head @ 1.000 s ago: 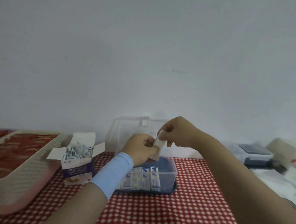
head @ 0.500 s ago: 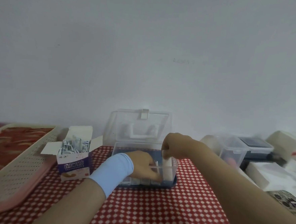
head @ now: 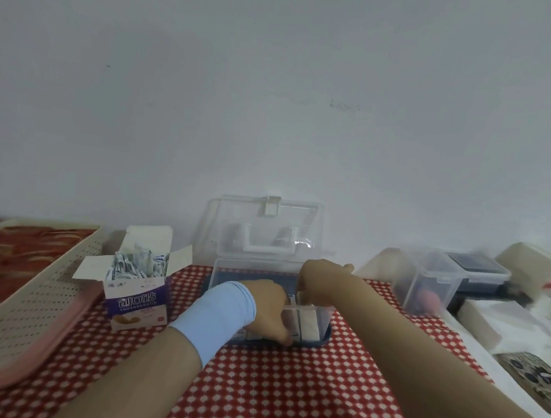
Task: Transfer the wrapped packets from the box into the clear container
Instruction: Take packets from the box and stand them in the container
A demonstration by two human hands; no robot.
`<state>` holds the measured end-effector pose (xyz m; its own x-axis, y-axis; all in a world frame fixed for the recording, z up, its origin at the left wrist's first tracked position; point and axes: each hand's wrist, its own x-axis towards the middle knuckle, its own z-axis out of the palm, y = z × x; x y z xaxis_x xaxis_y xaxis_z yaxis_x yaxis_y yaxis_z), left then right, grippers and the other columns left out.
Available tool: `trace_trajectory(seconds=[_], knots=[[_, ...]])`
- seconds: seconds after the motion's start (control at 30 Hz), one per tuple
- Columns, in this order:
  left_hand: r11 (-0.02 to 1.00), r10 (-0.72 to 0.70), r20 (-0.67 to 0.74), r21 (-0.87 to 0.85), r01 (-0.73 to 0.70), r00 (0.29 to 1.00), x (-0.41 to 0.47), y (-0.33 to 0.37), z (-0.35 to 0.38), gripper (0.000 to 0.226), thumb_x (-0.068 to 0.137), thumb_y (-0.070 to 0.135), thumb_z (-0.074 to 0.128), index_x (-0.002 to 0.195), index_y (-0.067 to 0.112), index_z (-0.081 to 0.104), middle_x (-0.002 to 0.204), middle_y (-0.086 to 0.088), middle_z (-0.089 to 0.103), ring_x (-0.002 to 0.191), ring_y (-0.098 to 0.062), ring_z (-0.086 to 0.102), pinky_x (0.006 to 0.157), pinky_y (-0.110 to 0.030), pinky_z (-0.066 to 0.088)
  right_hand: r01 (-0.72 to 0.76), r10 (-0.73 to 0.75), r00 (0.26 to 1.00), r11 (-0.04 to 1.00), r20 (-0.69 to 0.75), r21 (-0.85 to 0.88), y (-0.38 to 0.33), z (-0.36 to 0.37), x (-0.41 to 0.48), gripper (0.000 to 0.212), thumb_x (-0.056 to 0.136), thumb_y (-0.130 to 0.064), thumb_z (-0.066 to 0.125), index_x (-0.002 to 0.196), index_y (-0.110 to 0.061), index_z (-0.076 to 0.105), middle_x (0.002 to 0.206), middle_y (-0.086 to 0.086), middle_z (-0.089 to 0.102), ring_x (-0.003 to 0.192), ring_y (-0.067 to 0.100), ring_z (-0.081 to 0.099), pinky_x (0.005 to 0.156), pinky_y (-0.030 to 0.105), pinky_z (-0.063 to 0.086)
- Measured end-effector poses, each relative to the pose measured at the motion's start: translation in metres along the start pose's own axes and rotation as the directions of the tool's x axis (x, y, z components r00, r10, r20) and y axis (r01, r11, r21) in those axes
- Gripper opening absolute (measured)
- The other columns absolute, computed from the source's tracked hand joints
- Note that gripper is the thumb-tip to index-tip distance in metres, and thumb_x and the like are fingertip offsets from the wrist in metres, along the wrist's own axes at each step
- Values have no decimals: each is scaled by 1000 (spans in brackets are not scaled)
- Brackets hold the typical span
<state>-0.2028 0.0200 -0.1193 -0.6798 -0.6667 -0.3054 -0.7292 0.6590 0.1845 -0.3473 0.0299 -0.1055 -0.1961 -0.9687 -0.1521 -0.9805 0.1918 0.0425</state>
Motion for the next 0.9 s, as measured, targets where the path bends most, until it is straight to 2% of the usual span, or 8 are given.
trace_trajectory(seconds=[0.1,0.17,0.27,0.4,0.53,0.6,0.73,0.9], knots=[[1000,0,-6,6,0,1000,0,2,-1,54,77,57,68,117,21,61,105,0,65,91,-19,63,78,-32,54,-22,22,1000,998,-3,-66,-2,1,1,33,90,-30,67,120,-17,62,100,2,57,109,27,59,106,50,43],[1000,-4,-5,8,4,1000,-1,3,-2,55,78,55,69,120,21,60,106,-1,64,92,-20,63,76,-30,52,-11,11,1000,991,-4,-134,-2,2,1,38,91,-28,68,126,-15,60,111,6,60,114,29,60,104,48,47],[1000,-13,2,21,13,1000,-1,6,-3,56,79,54,69,122,20,59,108,-2,64,94,-20,63,76,-30,52,12,-19,999,968,-27,-251,-4,0,-2,41,93,-31,67,129,-15,58,118,6,61,116,28,59,105,48,46],[999,-16,9,36,16,1000,-3,8,-4,59,80,54,69,126,19,59,113,-3,64,97,-22,63,85,-34,55,44,-59,998,934,-31,-354,-6,-1,-6,43,94,-35,66,132,-17,56,126,5,61,118,29,58,108,51,42],[999,-25,7,34,24,1000,-4,10,-4,65,78,56,70,130,20,55,118,-2,63,101,-22,63,91,-38,55,51,-64,998,936,-24,-348,-8,-3,-10,38,95,-23,65,130,-13,57,127,7,61,118,30,60,105,47,47],[999,-29,11,30,28,1000,-4,10,-4,65,78,56,70,130,21,54,118,-1,63,101,-22,62,92,-38,55,48,-60,998,942,-25,-333,-9,-5,-10,36,93,-17,66,128,-11,59,120,8,61,112,30,61,102,45,50],[999,-36,6,5,35,999,-3,8,-4,64,78,55,71,131,24,54,120,0,62,102,-21,61,89,-34,52,53,-80,994,946,-71,-320,-8,-6,-6,26,90,-18,70,115,-12,64,76,1,46,83,23,55,89,36,54],[1000,11,45,18,-12,999,-3,11,-7,83,77,56,70,150,37,34,148,3,48,127,-24,52,106,-43,46,45,-66,996,956,-61,-291,-12,-10,-9,9,91,-19,65,98,-14,64,71,-1,46,76,19,55,74,29,50]])
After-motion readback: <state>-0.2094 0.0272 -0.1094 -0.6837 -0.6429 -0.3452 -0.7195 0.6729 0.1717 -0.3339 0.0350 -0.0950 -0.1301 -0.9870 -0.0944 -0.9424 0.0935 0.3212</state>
